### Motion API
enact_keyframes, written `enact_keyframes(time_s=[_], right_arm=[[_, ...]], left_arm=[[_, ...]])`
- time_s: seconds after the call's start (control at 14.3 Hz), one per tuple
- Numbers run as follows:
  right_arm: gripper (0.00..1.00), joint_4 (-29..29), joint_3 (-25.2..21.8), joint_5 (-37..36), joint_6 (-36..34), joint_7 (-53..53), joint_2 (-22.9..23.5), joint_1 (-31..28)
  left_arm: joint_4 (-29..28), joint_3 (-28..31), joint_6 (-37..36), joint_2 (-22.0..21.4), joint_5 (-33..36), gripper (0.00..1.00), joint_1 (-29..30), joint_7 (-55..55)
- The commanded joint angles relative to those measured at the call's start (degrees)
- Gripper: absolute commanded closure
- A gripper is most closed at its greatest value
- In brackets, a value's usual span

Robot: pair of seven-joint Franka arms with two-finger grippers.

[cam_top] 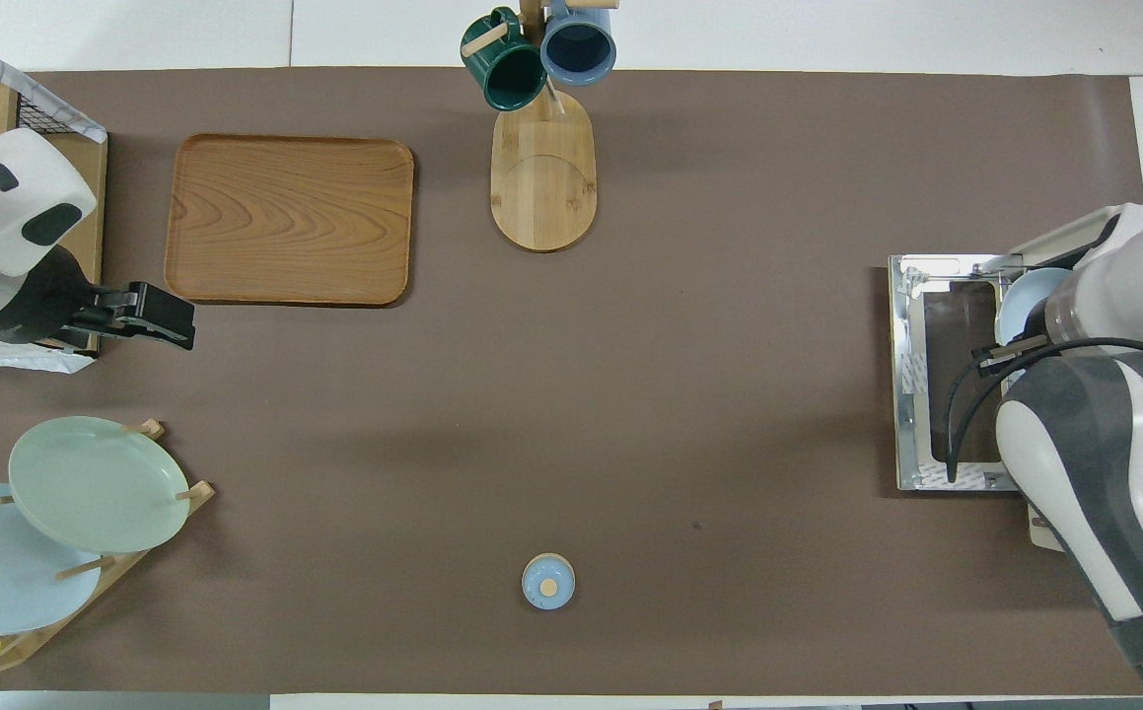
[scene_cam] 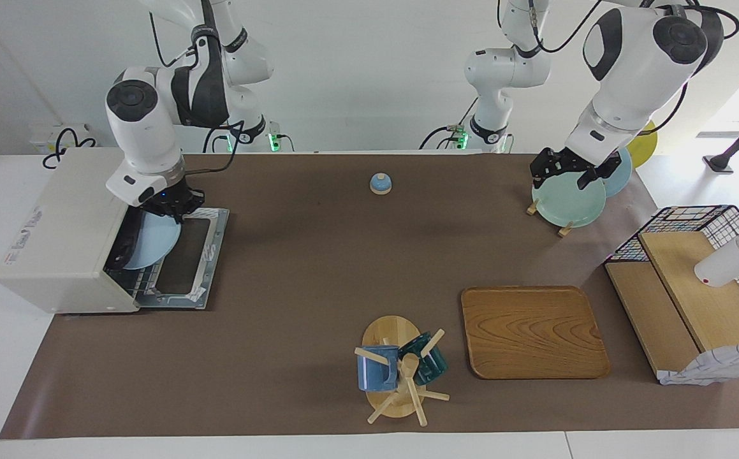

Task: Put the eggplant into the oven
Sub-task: 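Carry the eggplant into the open oven with the right gripper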

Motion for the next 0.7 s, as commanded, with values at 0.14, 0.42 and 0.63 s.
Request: enact_keyframes(time_s=[0.14,0.42,0.63], right_arm=[[1.0,-7.0,0.9,-0.8,7.3,-2.4,-3.5,-1.9],[1.0,-10.6,0.9,-0.8,12.0,-4.9,-3.7,-3.6],[1.0,-12.7,0.9,-0.8,15.1,-10.9,-4.0,-6.3]], left_arm=[[-0.5,0.1,1.3,-0.9,-0.6,0.0,-0.2,-0.2],[-0.7,0.1,2.8,-0.9,-0.6,0.0,0.0,-0.2],[-0.7,0.1,2.8,-0.9,-0.6,0.0,-0.1,-0.2]])
